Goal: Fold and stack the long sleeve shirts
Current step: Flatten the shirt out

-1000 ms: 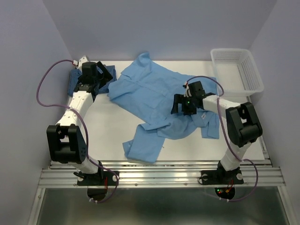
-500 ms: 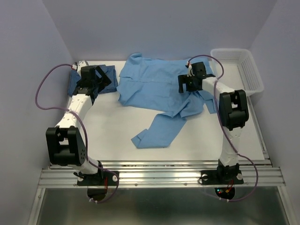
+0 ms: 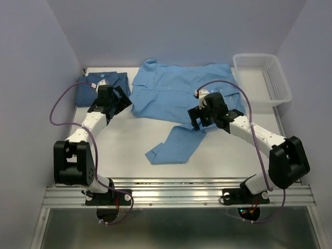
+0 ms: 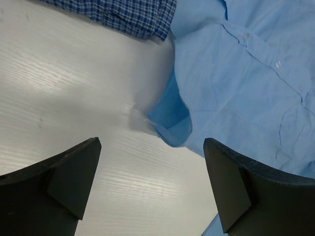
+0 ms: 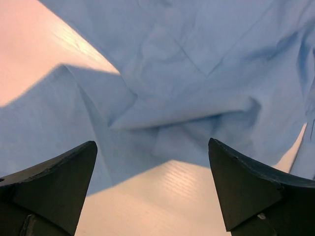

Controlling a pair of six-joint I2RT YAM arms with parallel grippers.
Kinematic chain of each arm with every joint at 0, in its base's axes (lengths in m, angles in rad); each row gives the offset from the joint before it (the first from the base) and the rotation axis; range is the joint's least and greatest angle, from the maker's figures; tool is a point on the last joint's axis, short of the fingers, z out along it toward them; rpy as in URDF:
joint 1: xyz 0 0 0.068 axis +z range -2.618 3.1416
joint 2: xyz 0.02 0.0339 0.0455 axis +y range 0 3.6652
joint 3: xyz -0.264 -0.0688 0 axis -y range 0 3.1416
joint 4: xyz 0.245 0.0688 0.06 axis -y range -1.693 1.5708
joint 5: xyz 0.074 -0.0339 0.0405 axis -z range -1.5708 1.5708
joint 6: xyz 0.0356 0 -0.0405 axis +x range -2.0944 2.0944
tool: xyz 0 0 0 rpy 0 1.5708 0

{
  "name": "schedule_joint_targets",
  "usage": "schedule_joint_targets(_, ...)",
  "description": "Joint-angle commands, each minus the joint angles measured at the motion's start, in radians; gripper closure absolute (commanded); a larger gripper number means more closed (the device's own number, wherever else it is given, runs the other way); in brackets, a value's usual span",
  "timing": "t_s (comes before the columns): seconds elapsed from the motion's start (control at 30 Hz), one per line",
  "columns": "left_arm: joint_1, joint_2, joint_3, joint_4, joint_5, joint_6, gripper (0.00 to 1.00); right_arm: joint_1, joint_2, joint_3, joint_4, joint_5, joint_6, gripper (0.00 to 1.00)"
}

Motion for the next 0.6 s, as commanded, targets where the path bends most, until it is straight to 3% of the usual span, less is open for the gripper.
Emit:
schedule_joint_targets(0.0,-0.039,0.029,-0.03,0.063,0.035,-0.021,0.01,0.056,-0.015,-0.081,-0.009,0.045,-0.059,0.0)
schedule_joint_targets(0.37,-0.055,0.209,-0.055,0.21,0.113,-0.019,0.01,0.103,0.195,-0.051,0.097,0.203,-0.142,0.0)
schedule_joint_targets(0.47,-0.056,0.277,-0.01,0.213,0.118,-0.016,0.05,0.103,0.253,-0.038,0.123,0.249,-0.153,0.0)
schedule_joint_targets(0.57,-0.056,0.322,0.026,0.222,0.136,-0.013,0.17,0.103,0.289,-0.037,0.155,0.269,-0.127,0.0)
